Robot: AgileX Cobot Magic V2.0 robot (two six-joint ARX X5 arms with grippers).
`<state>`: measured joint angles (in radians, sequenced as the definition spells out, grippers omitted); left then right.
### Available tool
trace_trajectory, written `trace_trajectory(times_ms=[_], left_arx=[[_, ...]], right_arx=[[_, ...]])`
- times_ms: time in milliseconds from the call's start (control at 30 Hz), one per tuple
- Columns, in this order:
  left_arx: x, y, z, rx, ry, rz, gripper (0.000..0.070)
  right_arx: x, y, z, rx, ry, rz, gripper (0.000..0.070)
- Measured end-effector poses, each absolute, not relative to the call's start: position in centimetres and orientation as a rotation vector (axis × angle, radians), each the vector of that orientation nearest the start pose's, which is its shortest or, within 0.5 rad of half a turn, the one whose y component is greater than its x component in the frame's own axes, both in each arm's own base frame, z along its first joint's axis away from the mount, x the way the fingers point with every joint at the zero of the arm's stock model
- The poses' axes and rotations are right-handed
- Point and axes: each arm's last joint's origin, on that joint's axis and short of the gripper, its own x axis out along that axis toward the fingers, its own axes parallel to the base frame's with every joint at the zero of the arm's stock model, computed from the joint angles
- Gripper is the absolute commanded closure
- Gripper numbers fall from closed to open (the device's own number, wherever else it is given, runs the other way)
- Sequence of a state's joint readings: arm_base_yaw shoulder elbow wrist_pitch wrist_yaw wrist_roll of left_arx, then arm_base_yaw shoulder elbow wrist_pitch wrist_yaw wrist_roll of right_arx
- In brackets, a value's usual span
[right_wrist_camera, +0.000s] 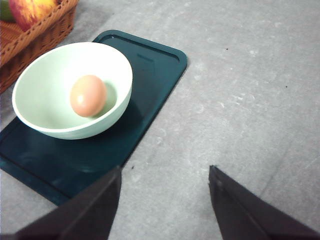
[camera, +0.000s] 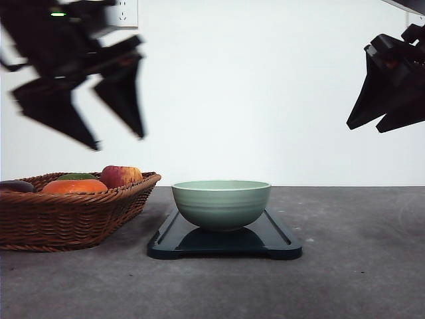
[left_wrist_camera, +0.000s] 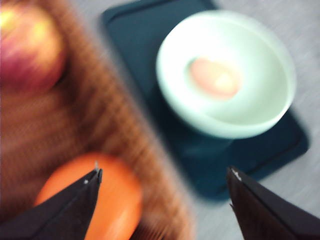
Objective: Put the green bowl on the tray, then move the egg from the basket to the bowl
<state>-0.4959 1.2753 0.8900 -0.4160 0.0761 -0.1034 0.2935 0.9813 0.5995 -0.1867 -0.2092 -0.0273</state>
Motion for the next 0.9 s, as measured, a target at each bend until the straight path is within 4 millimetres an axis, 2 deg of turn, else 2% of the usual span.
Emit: trace_trajectory(times_ms=[200, 400, 567, 700, 733, 767, 800, 833, 900], left_arx=[[20.2, -8.7, 24.2, 0.041, 0.788, -0.415, 0.0194], [18.3, -5.9, 24.1, 0.025, 0.738, -0.339, 0.0194], [17.6, -4.6, 23.9, 0.01, 0.724, -0.286, 0.0194], [17.6, -4.4, 24.1, 0.006, 0.704, -0.276, 0.0203], [17.6, -4.4, 24.0, 0.007, 0.71, -0.276, 0.0225], [17.5, -4.4, 24.0, 0.01, 0.715, -0.277, 0.0388], [17.5, -4.4, 23.9, 0.015, 0.721, -0.278, 0.0634], [17.4, -4.4, 23.9, 0.016, 0.726, -0.278, 0.0664], [17.4, -4.3, 23.8, 0.016, 0.734, -0.278, 0.0671]], right_arx=[[19.3, 6.5, 23.6, -0.05, 0.568, 0.497, 0.0354], [19.3, 6.5, 23.5, -0.05, 0.572, 0.497, 0.0353], [19.3, 6.5, 23.5, -0.05, 0.573, 0.497, 0.0353], [19.3, 6.5, 23.5, -0.051, 0.578, 0.497, 0.0356], [19.3, 6.5, 23.4, -0.051, 0.583, 0.497, 0.0366], [19.2, 6.4, 23.4, -0.051, 0.59, 0.496, 0.0485], [19.2, 6.4, 23.3, -0.051, 0.599, 0.496, 0.0669], [19.2, 6.4, 23.3, -0.053, 0.604, 0.496, 0.0685], [19.1, 6.4, 23.2, -0.054, 0.607, 0.497, 0.0673]])
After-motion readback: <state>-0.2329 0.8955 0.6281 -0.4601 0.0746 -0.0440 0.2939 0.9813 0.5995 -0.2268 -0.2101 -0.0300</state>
